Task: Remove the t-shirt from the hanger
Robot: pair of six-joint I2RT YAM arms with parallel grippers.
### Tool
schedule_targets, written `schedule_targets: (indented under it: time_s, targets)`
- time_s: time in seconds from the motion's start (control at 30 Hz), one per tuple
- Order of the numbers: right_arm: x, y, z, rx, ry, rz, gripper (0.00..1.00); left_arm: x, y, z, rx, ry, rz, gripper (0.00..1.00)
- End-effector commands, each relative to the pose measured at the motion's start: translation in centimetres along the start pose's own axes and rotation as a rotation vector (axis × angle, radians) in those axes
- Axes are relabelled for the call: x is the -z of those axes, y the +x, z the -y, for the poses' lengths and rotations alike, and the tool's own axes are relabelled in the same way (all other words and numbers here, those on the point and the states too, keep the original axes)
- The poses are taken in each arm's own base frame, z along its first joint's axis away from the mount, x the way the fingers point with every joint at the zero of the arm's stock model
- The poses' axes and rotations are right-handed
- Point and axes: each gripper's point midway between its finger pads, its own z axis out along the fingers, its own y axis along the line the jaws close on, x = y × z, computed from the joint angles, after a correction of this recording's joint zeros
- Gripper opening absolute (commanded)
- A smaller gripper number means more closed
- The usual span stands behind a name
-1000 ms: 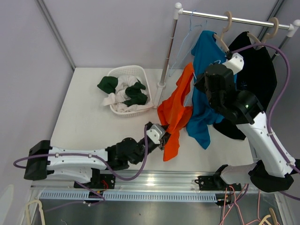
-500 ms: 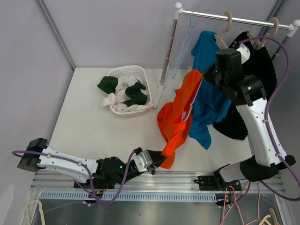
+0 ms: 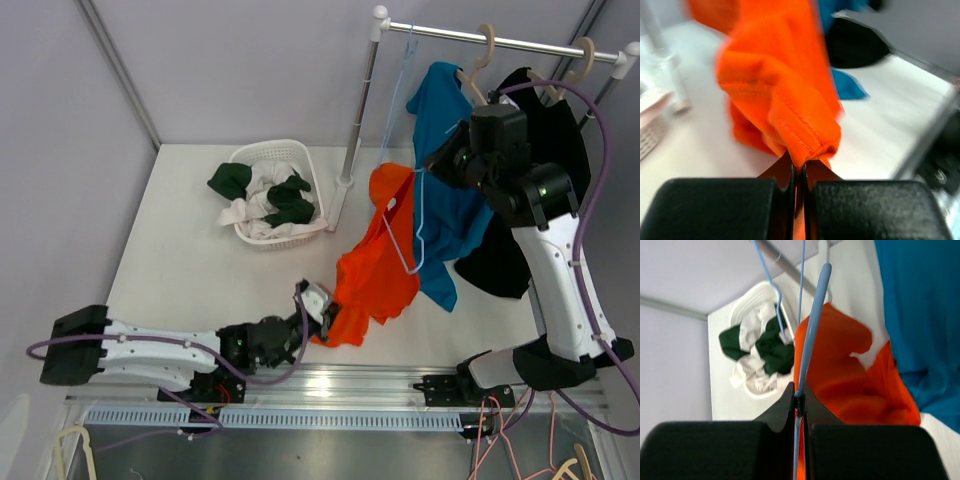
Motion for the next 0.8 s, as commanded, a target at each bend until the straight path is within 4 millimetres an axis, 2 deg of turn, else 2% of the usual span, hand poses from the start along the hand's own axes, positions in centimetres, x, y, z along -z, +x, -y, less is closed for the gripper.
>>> schedule_targets:
  time_s: [0.0, 0.03, 0.07, 0.1, 0.13, 0.17, 0.2, 0.23, 0.27, 0.3, 0.33, 0.37, 0.43, 0.47, 0.5, 0.53, 0.6, 0.63, 0.7, 0.73, 0.77]
  targets:
    - [5.8, 0.5, -2.6, 0.045, -0.190, 0.024, 0.00, -1.4, -7.7, -5.4, 0.297, -0.193, 0.048, 0.01]
    - [6.4, 1.1, -2.6, 0.061, -0.205, 0.015, 0.00, -1.3, -7.9, -6.9, 0.303, -0.240, 0.028, 0.01]
    - [6.5, 2.1, -1.9, 0.076, -0.191, -0.009, 0.00, -0.9, -7.2, -8.2, 0.303, -0.287, -0.030, 0.01]
    - [6.9, 2.5, -1.4, 0.088, -0.188, -0.019, 0.00, -0.7, -7.8, -9.5, 0.311, -0.325, -0.036, 0.01]
    - [8.1, 2.6, -1.1, 0.090, -0.203, -0.016, 0.00, -0.5, -10.2, -11.5, 0.329, -0.379, -0.003, 0.01]
    - [8.6, 3.3, -0.4, 0.100, -0.192, -0.035, 0.00, -0.2, -12.3, -12.7, 0.350, -0.422, 0.022, 0.01]
    - [8.8, 3.9, 0.2, 0.105, -0.183, -0.054, 0.00, 0.4, -13.6, -13.7, 0.347, -0.453, 0.007, 0.01]
    - [9.2, 4.3, 0.6, 0.114, -0.189, -0.067, 0.00, 0.7, -14.1, -16.0, 0.350, -0.514, 0.000, 0.01]
    - [10.1, 4.8, 1.0, 0.121, -0.204, -0.082, 0.00, 0.5, -15.3, -16.9, 0.370, -0.542, -0.003, 0.01]
    - [10.4, 5.9, 1.1, 0.126, -0.226, -0.125, 0.00, 0.7, -16.0, -17.5, 0.365, -0.545, -0.034, 0.01]
    - [11.0, 6.4, 1.1, 0.126, -0.243, -0.150, 0.00, 0.8, -16.0, -19.2, 0.362, -0.594, -0.051, 0.01]
    - [12.0, 6.4, 1.1, 0.120, -0.270, -0.147, 0.00, 0.8, -17.0, -19.7, 0.361, -0.617, -0.045, 0.01]
    - [12.9, 5.9, 1.6, 0.120, -0.265, -0.121, 0.00, 0.9, -18.6, -19.4, 0.350, -0.574, 0.014, 0.01]
    - [13.5, 5.3, 2.1, 0.120, -0.252, -0.085, 0.00, 1.0, -19.1, -19.0, 0.354, -0.540, 0.036, 0.01]
    - [13.7, 4.7, 2.7, 0.122, -0.222, -0.057, 0.00, 1.1, -20.6, -17.9, 0.364, -0.469, 0.071, 0.00]
    - [13.9, 3.2, 3.5, 0.120, -0.174, 0.009, 0.00, 1.2, -21.3, -17.6, 0.366, -0.448, 0.080, 0.01]
    - [13.8, 2.5, 4.3, 0.135, -0.127, 0.046, 0.00, 1.7, -24.7, -16.7, 0.369, -0.389, 0.137, 0.01]
    - [13.4, 1.8, 4.5, 0.133, -0.103, 0.079, 0.00, 2.0, -27.2, -16.6, 0.345, -0.361, 0.208, 0.01]
    - [12.7, 1.5, 4.3, 0.155, -0.103, 0.098, 0.00, 2.0, -29.2, -16.7, 0.323, -0.352, 0.243, 0.01]
    - [12.3, 0.8, 3.5, 0.154, -0.128, 0.132, 0.00, 2.1, -32.7, -17.0, 0.315, -0.343, 0.301, 0.01]
    - [11.4, 1.0, 3.5, 0.167, -0.119, 0.135, 0.00, 1.7, -33.3, -17.3, 0.288, -0.348, 0.296, 0.01]
